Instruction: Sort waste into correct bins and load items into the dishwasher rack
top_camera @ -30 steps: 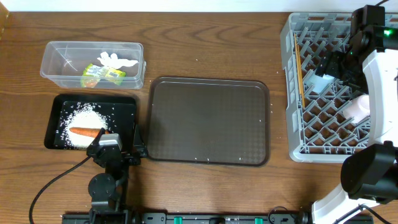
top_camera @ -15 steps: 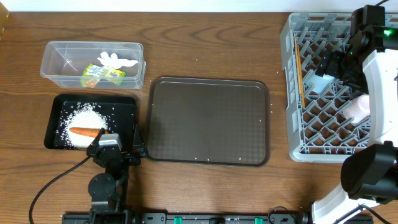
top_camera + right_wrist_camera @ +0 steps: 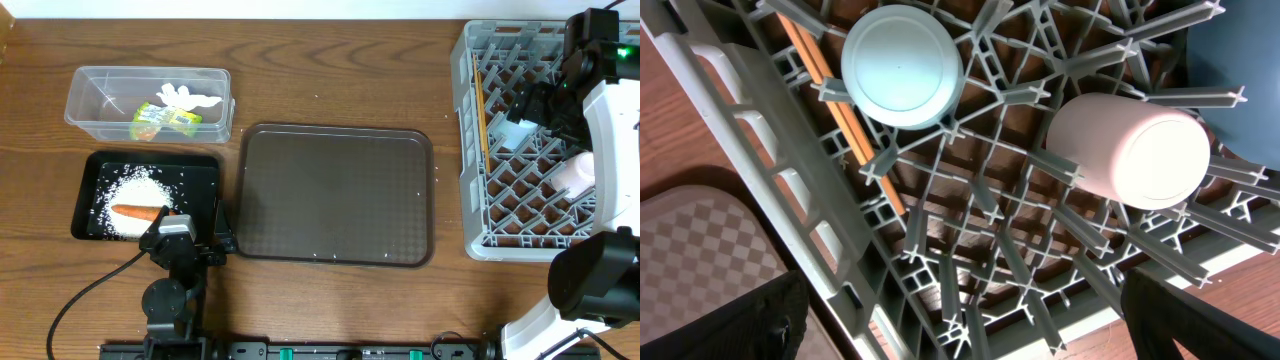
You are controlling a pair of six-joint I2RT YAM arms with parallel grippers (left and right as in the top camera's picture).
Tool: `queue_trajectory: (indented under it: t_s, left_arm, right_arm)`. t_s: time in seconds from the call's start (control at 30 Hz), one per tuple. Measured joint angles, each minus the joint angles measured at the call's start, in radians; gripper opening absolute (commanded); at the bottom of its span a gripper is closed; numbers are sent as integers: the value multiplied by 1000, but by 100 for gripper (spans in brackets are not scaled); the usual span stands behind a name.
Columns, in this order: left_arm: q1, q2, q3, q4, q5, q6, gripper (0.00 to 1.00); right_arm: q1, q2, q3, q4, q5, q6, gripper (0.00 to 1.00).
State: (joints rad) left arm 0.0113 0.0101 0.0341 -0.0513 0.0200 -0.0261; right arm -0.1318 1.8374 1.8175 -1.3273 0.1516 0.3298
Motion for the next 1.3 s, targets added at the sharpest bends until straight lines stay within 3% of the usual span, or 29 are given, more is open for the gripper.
queue_trajectory:
  t_s: [0.87, 1.3]
  left_arm:
    - [0, 0, 0, 0, 0, 0, 98]
    - [0, 0, 0, 0, 0, 0, 98]
  right_arm:
    - [1, -43, -2, 0, -1, 0, 99]
    - [120, -649, -1, 3, -1, 0, 99]
